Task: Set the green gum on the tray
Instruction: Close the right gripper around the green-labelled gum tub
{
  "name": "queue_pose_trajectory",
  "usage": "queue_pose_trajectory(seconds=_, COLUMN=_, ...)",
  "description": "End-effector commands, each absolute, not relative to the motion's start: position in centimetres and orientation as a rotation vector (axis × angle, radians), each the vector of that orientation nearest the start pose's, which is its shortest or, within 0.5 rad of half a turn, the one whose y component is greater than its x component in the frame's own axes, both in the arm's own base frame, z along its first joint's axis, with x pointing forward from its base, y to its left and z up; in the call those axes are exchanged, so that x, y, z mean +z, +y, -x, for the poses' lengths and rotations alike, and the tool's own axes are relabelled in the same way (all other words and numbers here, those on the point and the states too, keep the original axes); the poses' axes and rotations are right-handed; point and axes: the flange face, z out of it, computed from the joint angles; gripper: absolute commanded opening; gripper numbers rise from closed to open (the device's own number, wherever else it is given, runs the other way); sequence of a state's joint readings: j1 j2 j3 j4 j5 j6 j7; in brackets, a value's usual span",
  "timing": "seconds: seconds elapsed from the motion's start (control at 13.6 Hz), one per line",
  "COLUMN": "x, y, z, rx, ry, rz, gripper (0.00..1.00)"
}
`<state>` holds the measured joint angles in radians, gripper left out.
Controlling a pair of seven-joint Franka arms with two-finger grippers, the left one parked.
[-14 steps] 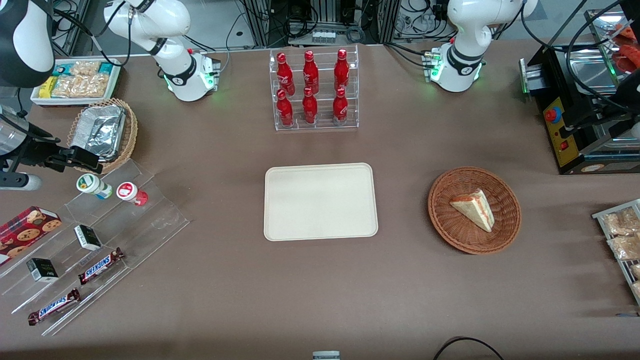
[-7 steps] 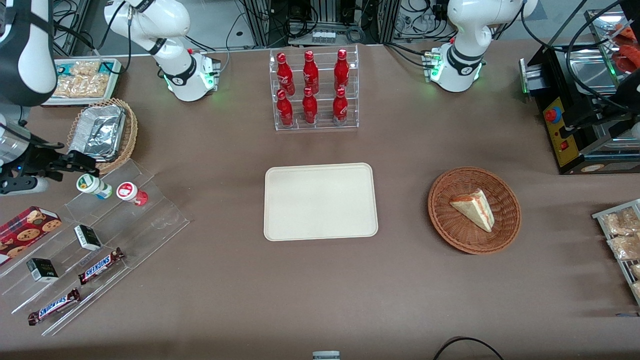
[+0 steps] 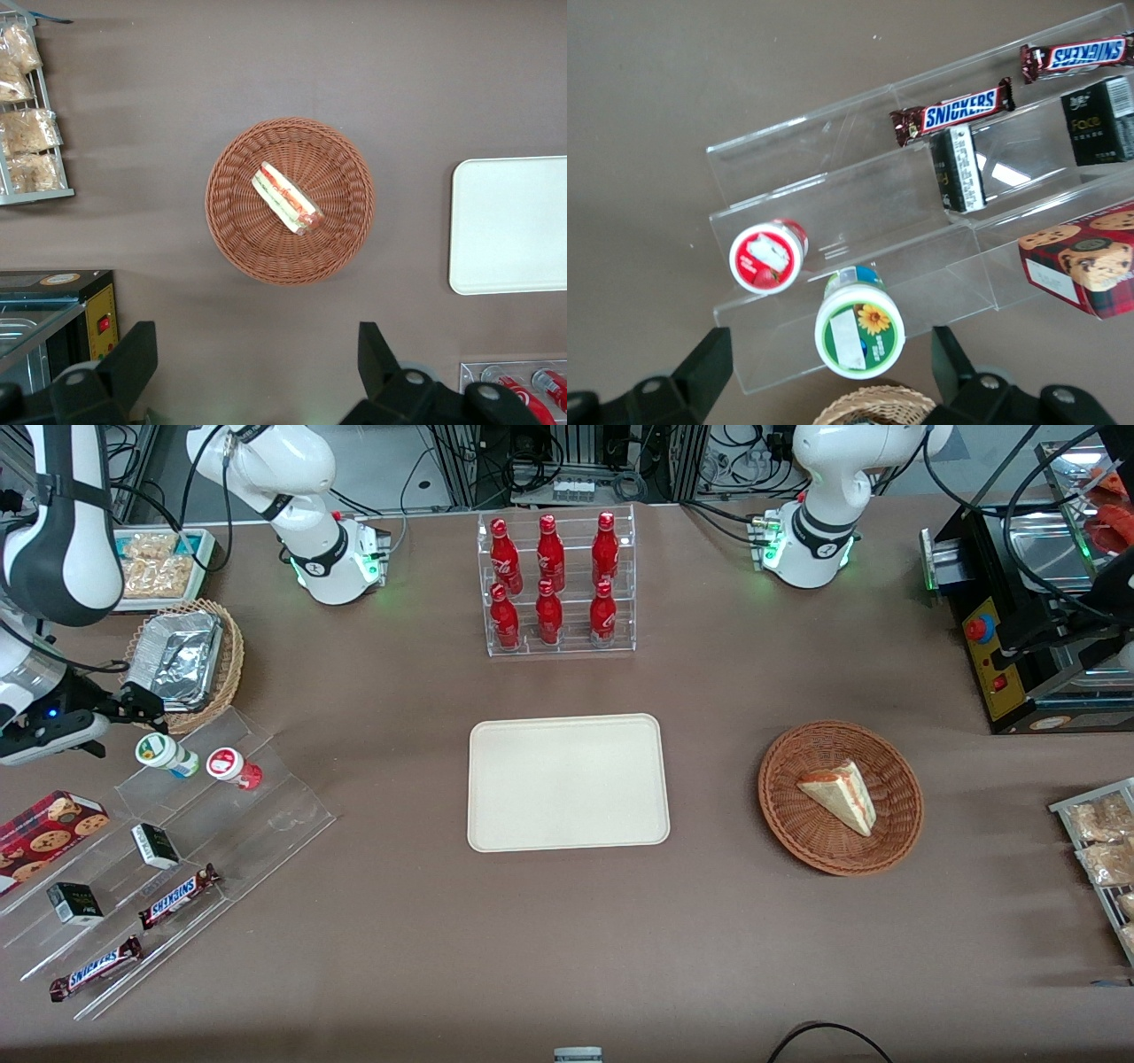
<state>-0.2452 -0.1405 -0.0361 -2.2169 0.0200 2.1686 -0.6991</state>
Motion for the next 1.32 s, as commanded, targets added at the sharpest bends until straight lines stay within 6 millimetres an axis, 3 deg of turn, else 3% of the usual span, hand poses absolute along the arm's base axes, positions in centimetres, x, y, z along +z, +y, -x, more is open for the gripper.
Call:
queue_pose_trajectory(seconds=0.0, x=43.6, y=-14.2, z=-47.7, rx=-0.157, ry=-0.701, rz=3.096, gripper=0.99)
queue_pose_trajectory(seconds=0.37, x=41.3, y=-15.7, z=-47.4, rx=-0.187, ry=-0.752, rz=3.099, gripper=0.99)
queue_pose_trajectory(seconds=1.03, x=38.5, y=-16.4, z=-48.3, rx=-0.187, ry=-0.748, rz=3.097, gripper=0.97)
queue_pose_trajectory(seconds=1.17, x=38.5, y=-16.4, z=-48.5, rx=-0.202, ry=-0.751, rz=3.101, gripper=0.91)
queue_pose_trajectory(seconds=1.25, x=38.2, y=-16.4, z=-48.5, rx=-0.195, ry=-0.753, rz=3.099, gripper=0.78)
